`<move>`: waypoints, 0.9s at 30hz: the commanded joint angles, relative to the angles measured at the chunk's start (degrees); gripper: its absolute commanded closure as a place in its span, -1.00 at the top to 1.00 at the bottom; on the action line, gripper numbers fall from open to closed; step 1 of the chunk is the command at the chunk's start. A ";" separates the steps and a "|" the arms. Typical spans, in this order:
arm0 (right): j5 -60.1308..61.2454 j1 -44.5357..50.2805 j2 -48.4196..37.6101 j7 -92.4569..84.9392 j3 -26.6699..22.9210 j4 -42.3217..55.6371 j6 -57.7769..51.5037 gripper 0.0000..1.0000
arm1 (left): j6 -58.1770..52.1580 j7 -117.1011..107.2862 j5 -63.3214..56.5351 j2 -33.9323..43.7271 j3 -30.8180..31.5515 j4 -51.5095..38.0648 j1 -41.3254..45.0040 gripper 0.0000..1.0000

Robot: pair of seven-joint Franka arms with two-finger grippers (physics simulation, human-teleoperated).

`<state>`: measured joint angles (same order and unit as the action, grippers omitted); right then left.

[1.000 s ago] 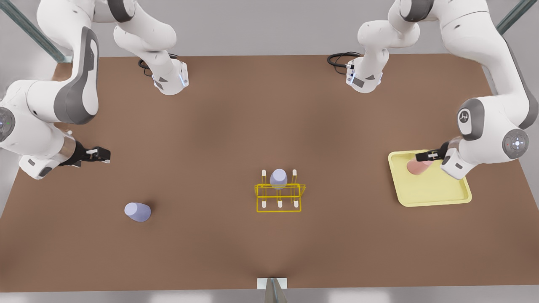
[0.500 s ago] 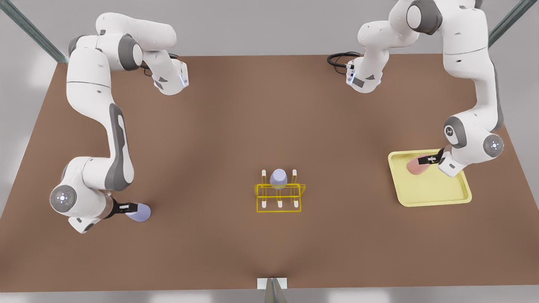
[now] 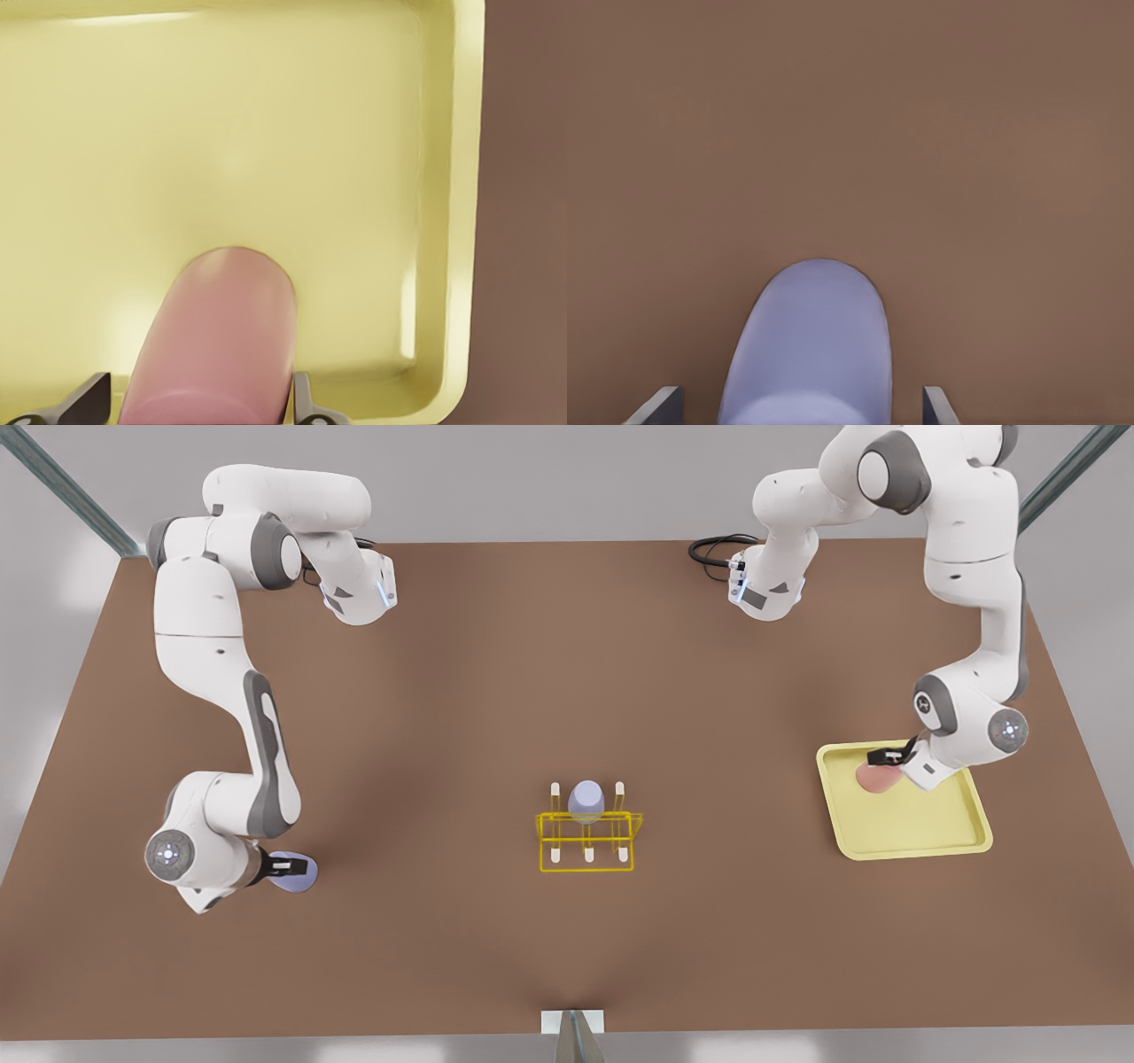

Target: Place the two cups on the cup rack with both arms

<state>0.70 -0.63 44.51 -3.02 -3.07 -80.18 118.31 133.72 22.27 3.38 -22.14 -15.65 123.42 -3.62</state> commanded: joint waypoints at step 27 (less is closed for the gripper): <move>0.00 0.19 0.66 2.93 0.26 -4.37 7.37 1.00 | -8.66 0.14 2.16 0.87 2.46 -7.31 0.45 0.66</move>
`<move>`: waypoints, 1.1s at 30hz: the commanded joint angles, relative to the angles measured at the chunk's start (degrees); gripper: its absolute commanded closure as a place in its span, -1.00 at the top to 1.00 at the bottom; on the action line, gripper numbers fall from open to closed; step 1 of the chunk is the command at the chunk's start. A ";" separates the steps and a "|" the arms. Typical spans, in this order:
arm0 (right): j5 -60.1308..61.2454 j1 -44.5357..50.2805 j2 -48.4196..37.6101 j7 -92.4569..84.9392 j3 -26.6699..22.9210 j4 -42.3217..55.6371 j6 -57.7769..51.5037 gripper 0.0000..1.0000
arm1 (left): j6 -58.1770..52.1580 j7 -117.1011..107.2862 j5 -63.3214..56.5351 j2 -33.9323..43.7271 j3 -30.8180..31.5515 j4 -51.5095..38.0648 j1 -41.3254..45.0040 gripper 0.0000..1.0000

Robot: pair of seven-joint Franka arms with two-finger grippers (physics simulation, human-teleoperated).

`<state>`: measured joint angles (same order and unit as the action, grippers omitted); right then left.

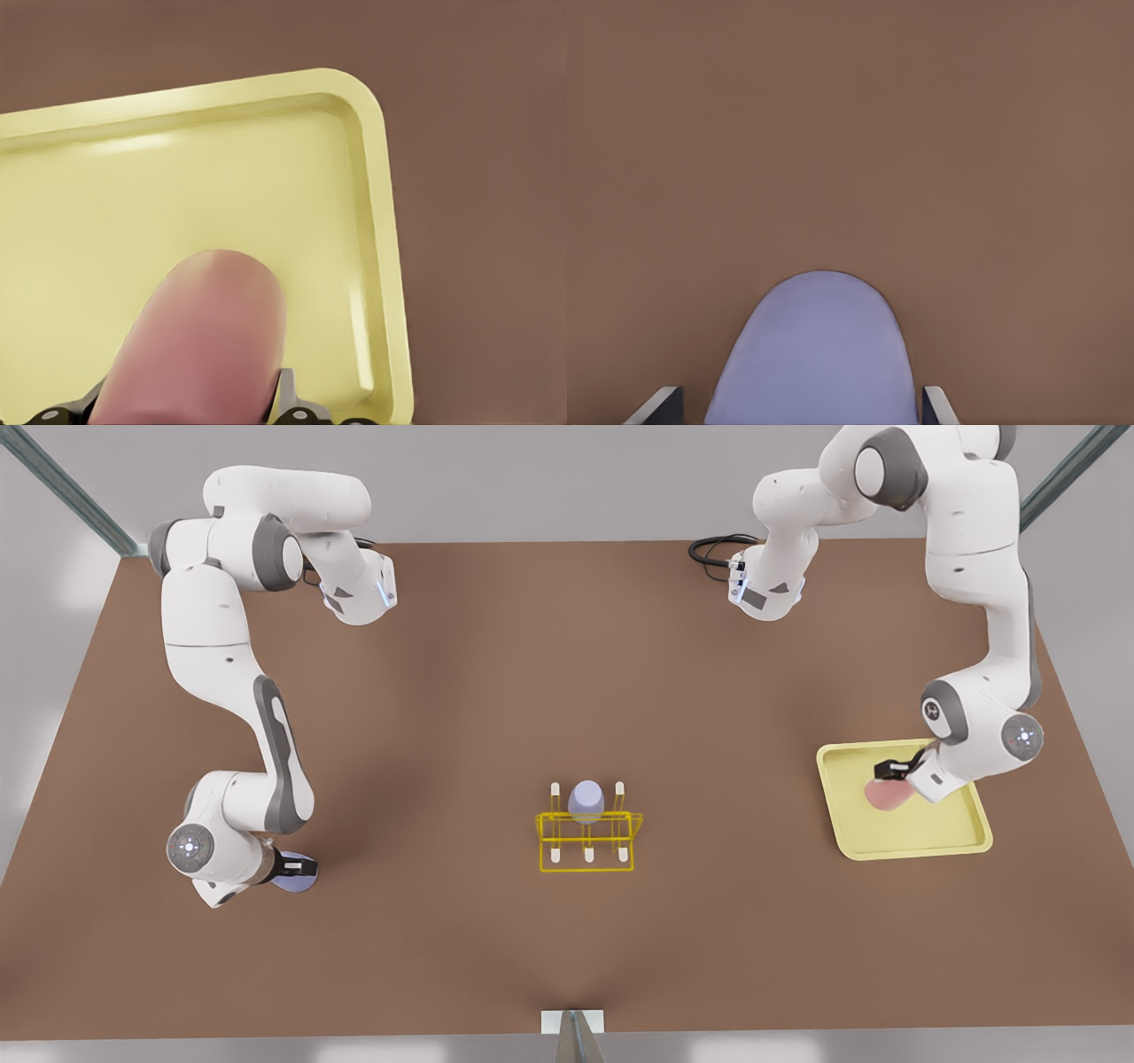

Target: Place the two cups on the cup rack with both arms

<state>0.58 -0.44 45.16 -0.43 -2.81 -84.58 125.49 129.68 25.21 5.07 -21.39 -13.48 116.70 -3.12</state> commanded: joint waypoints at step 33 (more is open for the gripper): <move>8.73 -0.26 -3.85 0.52 11.86 1.26 -2.18 0.63 | -17.01 -80.67 3.28 -25.20 29.30 -52.37 18.50 0.68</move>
<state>6.85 -0.56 41.44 -0.74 7.79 -83.44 123.76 112.34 -33.64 7.69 -46.62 15.69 64.41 15.29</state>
